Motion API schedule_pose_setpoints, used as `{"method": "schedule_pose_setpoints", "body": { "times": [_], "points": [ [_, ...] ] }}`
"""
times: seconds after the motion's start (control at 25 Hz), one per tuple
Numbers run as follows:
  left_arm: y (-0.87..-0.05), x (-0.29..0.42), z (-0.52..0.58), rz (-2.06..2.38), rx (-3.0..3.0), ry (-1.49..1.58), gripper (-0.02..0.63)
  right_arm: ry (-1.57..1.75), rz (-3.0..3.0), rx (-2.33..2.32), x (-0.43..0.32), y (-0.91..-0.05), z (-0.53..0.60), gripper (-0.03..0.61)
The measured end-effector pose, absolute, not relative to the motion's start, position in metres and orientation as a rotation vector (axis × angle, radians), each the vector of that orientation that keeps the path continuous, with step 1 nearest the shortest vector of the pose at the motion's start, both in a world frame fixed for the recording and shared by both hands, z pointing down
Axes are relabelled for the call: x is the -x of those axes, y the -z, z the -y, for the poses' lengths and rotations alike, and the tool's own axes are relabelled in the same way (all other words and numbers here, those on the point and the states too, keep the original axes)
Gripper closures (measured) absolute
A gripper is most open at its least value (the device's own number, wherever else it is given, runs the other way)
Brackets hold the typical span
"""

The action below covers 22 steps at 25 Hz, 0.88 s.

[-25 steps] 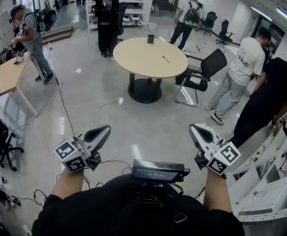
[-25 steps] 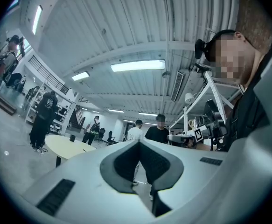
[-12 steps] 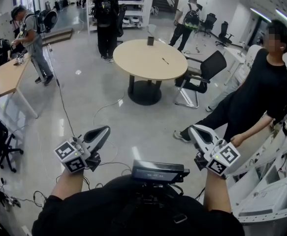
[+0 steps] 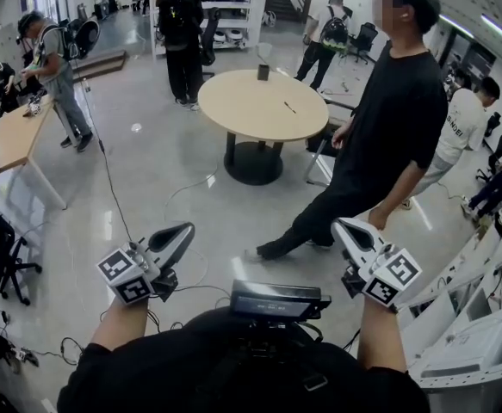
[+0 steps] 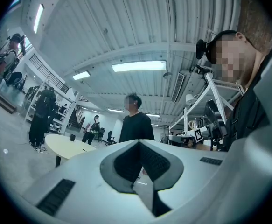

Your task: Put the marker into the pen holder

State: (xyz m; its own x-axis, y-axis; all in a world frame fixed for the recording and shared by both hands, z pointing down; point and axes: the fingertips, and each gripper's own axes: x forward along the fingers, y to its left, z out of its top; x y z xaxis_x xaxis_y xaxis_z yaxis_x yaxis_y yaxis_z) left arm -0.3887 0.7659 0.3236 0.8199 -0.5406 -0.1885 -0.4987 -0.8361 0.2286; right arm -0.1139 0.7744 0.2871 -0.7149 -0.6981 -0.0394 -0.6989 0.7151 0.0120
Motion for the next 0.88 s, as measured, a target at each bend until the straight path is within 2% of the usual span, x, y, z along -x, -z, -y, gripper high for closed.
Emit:
{"method": "schedule_pose_setpoints", "body": {
  "times": [0.6, 0.88],
  "points": [
    [-0.327, 0.488, -0.727, 0.81, -2.857, 0.349, 0.618, -0.067, -2.887, 1.17, 0.213, -0.283, -0.736, 0.574],
    [-0.333, 0.488, -0.702, 0.817, -2.829, 0.345, 0.618, -0.044, -2.895, 1.163, 0.212, -0.289, -0.706, 0.574]
  ]
}}
